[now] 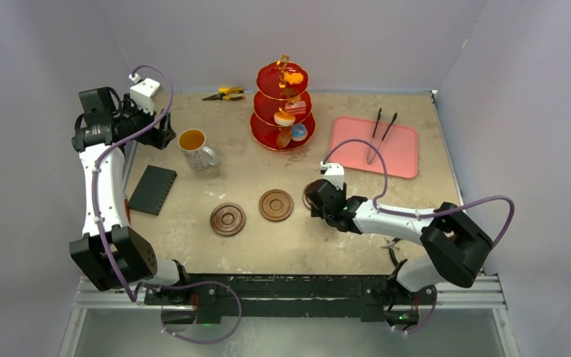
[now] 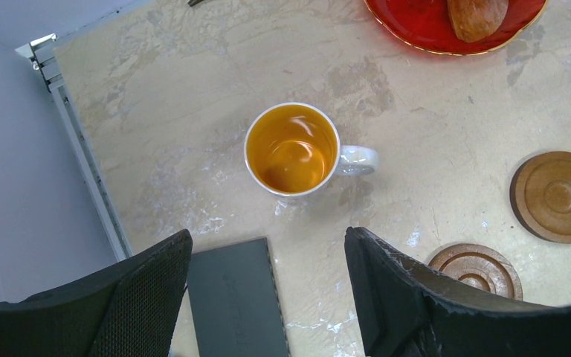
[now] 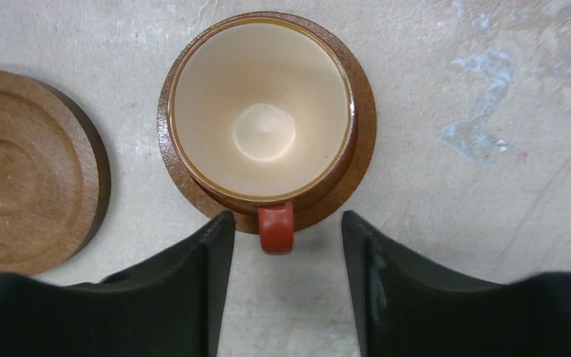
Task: Serve the afternoon tea
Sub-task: Place the cup on the coaster, then pick up the cup at the center of the board.
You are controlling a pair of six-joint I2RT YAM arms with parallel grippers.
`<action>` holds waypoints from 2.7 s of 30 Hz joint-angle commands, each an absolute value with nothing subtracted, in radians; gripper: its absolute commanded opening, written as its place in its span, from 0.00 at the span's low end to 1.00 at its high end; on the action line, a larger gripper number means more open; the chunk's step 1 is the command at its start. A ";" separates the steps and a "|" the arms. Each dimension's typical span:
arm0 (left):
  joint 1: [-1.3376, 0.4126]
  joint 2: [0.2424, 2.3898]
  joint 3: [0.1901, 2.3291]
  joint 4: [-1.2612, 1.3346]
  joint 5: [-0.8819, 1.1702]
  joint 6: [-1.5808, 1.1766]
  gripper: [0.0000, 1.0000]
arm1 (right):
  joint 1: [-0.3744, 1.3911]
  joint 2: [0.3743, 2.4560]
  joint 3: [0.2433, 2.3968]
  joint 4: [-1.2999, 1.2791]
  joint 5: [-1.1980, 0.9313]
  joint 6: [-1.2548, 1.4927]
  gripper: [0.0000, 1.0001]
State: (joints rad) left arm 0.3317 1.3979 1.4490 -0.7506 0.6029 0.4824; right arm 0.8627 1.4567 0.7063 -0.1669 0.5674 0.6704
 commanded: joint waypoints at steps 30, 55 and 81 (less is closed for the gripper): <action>0.241 1.884 1.624 -0.621 0.546 0.324 0.50 | 0.916 1.326 1.080 -0.147 0.360 0.497 0.79; 0.017 1.683 1.518 -0.757 0.551 0.290 0.00 | 0.917 1.627 1.407 -0.202 -0.098 0.053 0.85; -0.075 1.521 1.506 -0.832 0.581 0.272 0.00 | 0.972 1.889 1.575 -0.141 0.118 -0.026 0.62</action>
